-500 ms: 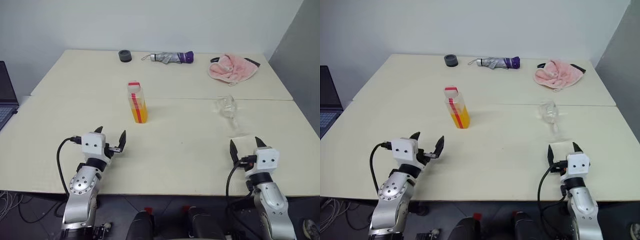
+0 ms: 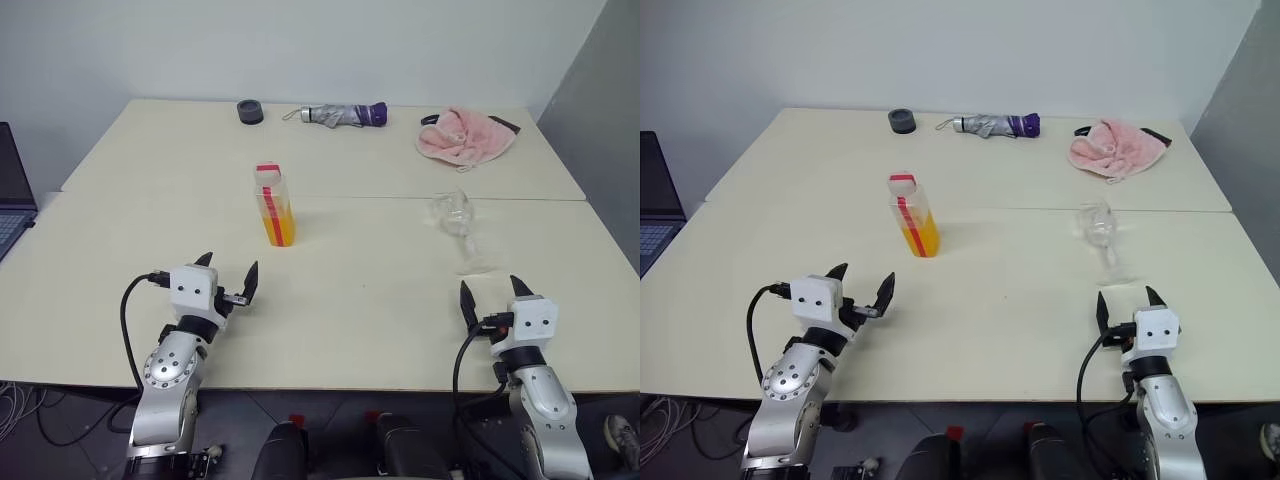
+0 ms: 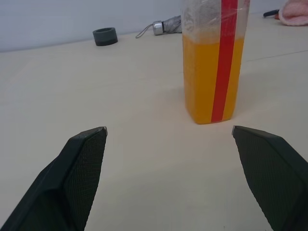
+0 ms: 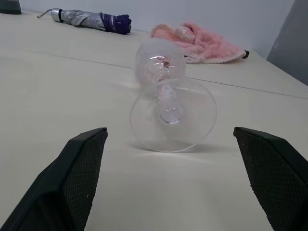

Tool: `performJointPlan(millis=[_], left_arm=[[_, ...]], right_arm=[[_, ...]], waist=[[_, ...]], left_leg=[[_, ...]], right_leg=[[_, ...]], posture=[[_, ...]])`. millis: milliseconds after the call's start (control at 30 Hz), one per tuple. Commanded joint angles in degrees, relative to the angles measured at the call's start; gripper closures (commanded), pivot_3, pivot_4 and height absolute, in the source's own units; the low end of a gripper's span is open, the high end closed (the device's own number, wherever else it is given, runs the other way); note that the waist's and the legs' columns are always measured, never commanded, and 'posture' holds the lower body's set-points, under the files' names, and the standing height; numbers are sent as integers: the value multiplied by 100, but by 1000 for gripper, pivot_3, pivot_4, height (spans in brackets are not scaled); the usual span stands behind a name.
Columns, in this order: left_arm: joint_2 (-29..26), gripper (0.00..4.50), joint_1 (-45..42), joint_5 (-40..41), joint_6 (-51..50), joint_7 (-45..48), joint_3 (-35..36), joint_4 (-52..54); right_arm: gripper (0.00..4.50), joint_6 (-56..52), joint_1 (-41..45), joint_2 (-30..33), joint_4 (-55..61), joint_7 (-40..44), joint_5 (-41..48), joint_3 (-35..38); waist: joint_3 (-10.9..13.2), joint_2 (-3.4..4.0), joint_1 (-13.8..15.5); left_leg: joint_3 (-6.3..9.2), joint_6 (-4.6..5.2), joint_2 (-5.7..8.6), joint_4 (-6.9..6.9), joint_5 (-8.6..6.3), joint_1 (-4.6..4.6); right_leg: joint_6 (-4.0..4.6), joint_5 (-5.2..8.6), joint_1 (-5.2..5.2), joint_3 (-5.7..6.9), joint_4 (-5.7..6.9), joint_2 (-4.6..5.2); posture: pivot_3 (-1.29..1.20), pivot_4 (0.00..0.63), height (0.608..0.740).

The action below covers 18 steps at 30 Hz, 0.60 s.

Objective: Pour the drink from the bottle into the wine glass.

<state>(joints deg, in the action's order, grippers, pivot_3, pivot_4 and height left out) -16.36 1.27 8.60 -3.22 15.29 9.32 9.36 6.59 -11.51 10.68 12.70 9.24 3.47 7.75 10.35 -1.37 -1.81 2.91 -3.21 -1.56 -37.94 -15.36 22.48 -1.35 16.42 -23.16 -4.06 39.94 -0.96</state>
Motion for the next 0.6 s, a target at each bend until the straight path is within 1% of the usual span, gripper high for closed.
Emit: performJointPlan(millis=[33,467,600], left_arm=[[-38,43,-20,-33,111,13,-3,280],[-39,43,-6,67,17,100,14,321],[-44,43,-47,162,-153,159,-4,321]], right_arm=[[0,161,46,27,54,25,16,30],[0,-30,4,-1,315,-12,-38,-50],[0,63,-11,177,332,303,30,-143]], waist=[[0,0,0],[0,0,0],[0,0,0]], left_leg=[[0,0,0,0,0,0],[0,0,-1,0,0,0],[0,0,0,0,0,0]], right_leg=[[0,0,0,0,0,0],[0,0,0,0,0,0],[0,0,0,-1,0,0]], posture=[[0,150,740],[0,150,740],[0,150,740]])
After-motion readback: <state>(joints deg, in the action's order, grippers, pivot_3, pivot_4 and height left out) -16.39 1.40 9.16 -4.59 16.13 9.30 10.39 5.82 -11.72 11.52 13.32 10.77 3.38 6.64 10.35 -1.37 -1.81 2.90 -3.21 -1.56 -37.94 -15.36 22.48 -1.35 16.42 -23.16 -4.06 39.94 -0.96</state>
